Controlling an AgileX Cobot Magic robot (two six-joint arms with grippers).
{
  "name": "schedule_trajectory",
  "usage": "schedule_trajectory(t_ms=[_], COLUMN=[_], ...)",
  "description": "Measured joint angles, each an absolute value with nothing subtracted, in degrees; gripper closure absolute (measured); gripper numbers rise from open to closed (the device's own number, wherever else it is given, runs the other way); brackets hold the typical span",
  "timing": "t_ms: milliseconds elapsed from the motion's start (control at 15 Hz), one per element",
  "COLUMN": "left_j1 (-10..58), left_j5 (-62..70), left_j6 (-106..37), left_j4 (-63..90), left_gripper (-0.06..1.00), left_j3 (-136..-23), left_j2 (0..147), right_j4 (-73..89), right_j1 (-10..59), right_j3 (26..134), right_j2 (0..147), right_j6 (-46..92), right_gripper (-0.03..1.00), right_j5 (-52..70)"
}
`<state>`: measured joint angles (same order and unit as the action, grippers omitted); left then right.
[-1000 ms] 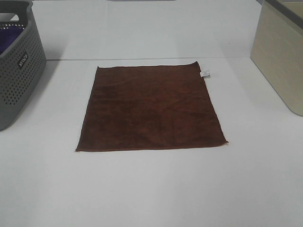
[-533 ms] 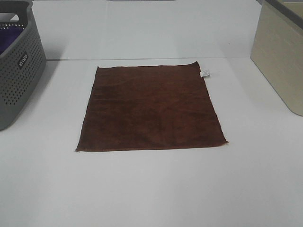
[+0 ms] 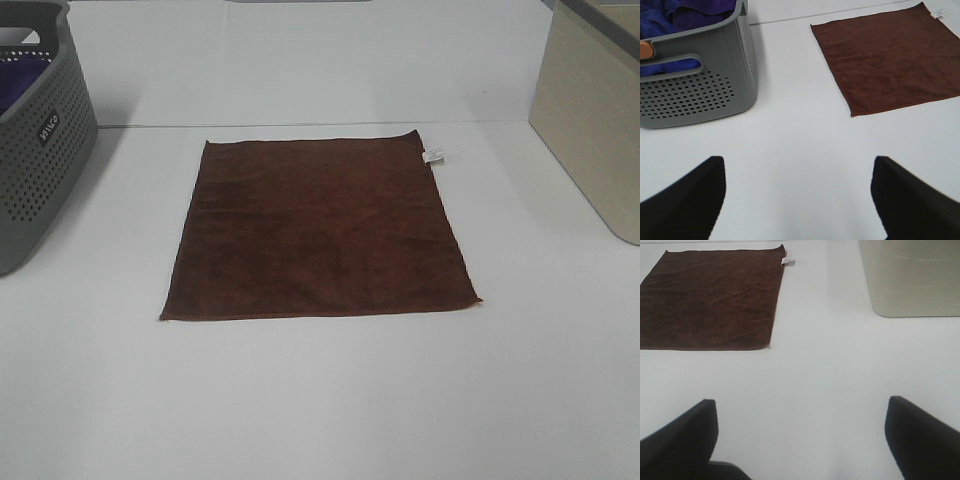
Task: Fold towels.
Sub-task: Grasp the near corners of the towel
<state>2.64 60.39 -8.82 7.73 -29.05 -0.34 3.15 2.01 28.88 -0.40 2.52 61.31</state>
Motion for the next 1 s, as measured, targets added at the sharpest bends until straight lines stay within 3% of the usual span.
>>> schedule_trajectory(t_ms=[1000], left_j1=[2.64], left_j5=[60.39], left_j6=[-8.82], left_j4=[7.73], left_gripper=[0.18], left_j3=[-29.05], left_j2=[-0.34], right_j4=[3.15], right_j1=[2.01], right_j3=[28.88], right_j2=[-0.40], right_j6=[2.52], right_gripper=[0.12], right_j5=[61.31])
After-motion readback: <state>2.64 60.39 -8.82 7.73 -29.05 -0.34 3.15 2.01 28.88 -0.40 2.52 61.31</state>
